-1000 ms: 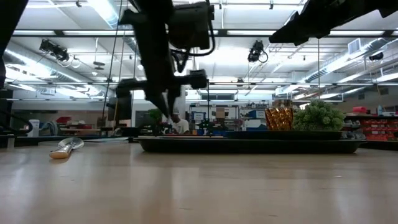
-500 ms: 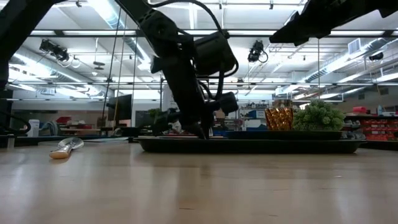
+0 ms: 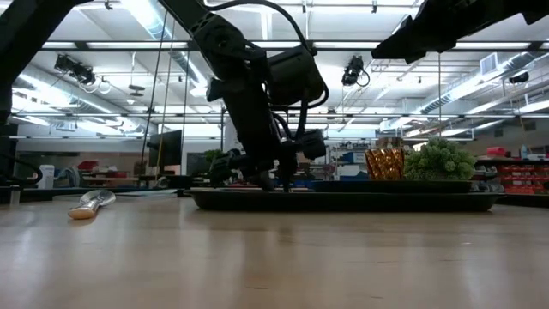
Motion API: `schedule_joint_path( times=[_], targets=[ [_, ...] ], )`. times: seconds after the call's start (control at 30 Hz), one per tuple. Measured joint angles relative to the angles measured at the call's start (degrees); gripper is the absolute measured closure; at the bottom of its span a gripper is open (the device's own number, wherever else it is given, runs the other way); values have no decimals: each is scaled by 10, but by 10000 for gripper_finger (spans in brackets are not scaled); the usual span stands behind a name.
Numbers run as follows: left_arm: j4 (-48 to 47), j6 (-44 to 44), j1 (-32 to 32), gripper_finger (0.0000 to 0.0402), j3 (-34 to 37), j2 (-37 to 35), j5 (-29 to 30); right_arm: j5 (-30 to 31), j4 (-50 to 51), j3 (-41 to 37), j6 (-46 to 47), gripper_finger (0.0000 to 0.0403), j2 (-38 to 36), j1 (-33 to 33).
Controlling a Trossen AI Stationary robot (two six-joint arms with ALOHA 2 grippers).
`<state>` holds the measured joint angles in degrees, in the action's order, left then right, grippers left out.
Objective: Pick and place plate/cup/fork/spoon on tray
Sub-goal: Put the orange fork on the black serving tray to the left of the black plate, then put the yellow spoon on the black serving tray to the left of the orange fork
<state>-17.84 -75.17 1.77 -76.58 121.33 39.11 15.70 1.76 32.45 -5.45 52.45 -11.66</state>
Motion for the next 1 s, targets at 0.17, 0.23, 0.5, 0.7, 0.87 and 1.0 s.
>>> schedule_joint_path(
  times=[0.17,0.23,0.5,0.7,0.87,1.0],
  targets=[
    [-40,22,-16,296,0,-36,1,0,1,0,0,298,0,0],
    [-66,21,-30,299,0,-59,-4,0,1,0,0,298,0,0],
    [-260,-105,-122,323,0,-135,-13,-3,2,0,0,298,0,0],
    [-406,-284,-207,336,0,-144,-56,-4,5,0,7,298,0,0],
    [-504,-436,-264,336,0,-144,-87,-4,2,0,7,298,0,0],
    [-564,-521,-292,325,1,-144,-87,-9,0,0,7,298,0,0]
  ],
)
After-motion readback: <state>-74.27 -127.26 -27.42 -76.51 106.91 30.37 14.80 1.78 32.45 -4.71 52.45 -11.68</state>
